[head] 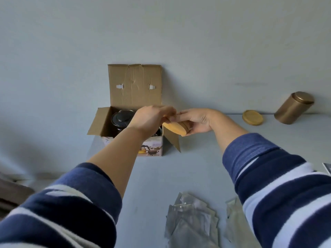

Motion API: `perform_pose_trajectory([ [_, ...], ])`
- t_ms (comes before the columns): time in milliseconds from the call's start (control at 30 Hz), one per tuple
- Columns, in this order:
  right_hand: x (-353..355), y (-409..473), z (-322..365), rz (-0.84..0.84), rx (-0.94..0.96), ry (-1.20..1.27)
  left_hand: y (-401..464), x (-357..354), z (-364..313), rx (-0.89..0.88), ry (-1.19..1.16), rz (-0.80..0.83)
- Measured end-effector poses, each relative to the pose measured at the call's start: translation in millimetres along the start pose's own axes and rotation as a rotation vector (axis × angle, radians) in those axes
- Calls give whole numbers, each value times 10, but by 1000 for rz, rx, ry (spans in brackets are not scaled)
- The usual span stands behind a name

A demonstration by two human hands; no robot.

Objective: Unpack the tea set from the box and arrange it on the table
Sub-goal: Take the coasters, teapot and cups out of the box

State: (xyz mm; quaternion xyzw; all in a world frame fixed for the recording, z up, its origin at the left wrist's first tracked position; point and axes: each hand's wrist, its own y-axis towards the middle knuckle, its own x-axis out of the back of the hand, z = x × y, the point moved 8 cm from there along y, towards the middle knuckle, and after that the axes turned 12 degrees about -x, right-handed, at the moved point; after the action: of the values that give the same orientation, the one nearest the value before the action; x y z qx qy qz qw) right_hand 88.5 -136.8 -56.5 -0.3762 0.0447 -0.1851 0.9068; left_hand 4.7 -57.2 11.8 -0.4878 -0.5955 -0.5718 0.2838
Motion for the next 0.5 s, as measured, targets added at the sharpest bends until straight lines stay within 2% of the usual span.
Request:
perform_pose_trajectory([
  [67,218,-101,-204,41,-13,47,166,-146,-237,-100,4,-21],
  [167,589,-187,-493,-1,-17,99,426,-398,-492,-178,-29,-18],
  [300,1139,-247,-766,-202,-15,168,766,-829,-532,30,-164,-7],
  [367,1488,-253,-923,-415,-50,96,835,-1190,-513,166,-209,119],
  [433,1849,-227,-1078,-641,-100,-36,783,-1602,-485,269,-199,310],
  [500,2144,-152,-1209,-779,-118,-83,641,-2000,-453,336,-193,475],
])
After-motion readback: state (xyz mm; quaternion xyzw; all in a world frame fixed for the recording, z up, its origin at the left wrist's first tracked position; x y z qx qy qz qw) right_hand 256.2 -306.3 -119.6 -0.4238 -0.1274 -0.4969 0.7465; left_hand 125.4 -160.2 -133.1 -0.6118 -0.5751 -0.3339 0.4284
